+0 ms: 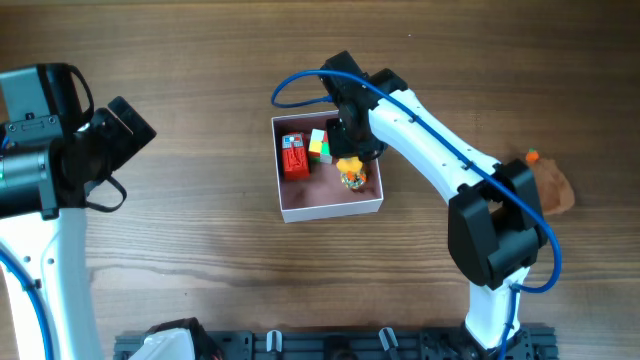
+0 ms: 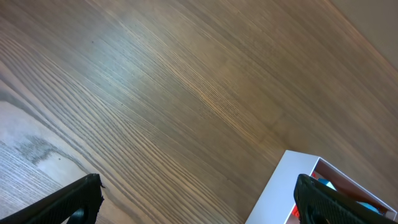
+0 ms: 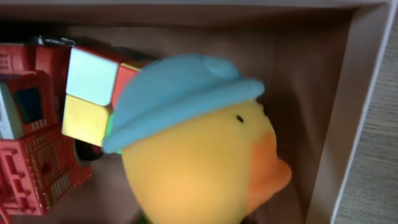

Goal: Pack container
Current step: 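Lower the duck into the box and open the right gripper, then move the right gripper down to the brown plush bear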

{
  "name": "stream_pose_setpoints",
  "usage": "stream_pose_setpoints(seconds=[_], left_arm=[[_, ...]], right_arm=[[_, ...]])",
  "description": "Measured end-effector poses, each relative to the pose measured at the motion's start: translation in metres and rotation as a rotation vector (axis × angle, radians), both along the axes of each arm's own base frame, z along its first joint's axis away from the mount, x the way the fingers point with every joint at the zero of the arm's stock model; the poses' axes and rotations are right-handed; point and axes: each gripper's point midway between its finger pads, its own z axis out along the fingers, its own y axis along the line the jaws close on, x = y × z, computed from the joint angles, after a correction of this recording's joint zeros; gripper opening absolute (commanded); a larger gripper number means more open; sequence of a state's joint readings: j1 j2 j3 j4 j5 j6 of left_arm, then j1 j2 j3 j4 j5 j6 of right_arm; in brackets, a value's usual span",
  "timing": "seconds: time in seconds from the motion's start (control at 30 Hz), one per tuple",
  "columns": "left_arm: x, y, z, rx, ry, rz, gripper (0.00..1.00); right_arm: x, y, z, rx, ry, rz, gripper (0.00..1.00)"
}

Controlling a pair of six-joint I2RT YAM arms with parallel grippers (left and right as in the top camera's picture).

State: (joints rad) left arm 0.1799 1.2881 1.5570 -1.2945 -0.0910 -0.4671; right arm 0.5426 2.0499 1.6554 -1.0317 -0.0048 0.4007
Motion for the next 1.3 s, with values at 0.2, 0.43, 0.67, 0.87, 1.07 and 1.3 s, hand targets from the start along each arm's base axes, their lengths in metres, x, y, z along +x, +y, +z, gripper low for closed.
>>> stream_pose_setpoints(seconds=[0.2,0.43,0.67,0.87,1.07,1.3], left_arm=[[0.000,0.000,0.000,0.000,0.001,0.000,1.00],[0.000,0.000,0.000,0.001,0.000,-0.002,1.00],[0.000,0.000,0.000,0.001,0.002,-0.002,1.00],[0.000,0.000,0.000,0.001,0.002,-0.002,1.00],[-0.001,0.000,0.000,0.001,0.004,-0.002,1.00],[-0.001,0.000,-0.001,0.001,0.005,-0.002,1.00]], right_arm=[[0.000,0.000,0.000,-0.001,-0.001,0.005,0.59],[0.000,0.000,0.000,0.000,-0.001,0.005,0.59],[0.000,0.000,0.000,-0.001,0.000,0.005,0.54],[0.000,-0.001,0.001,-0.003,-0.002,0.013,0.54],[0.002,-0.030,0.081,-0.017,-0.147,-0.002,0.90],[-0.011,-0.234,0.222,0.004,-0.411,-0.509,1.00]])
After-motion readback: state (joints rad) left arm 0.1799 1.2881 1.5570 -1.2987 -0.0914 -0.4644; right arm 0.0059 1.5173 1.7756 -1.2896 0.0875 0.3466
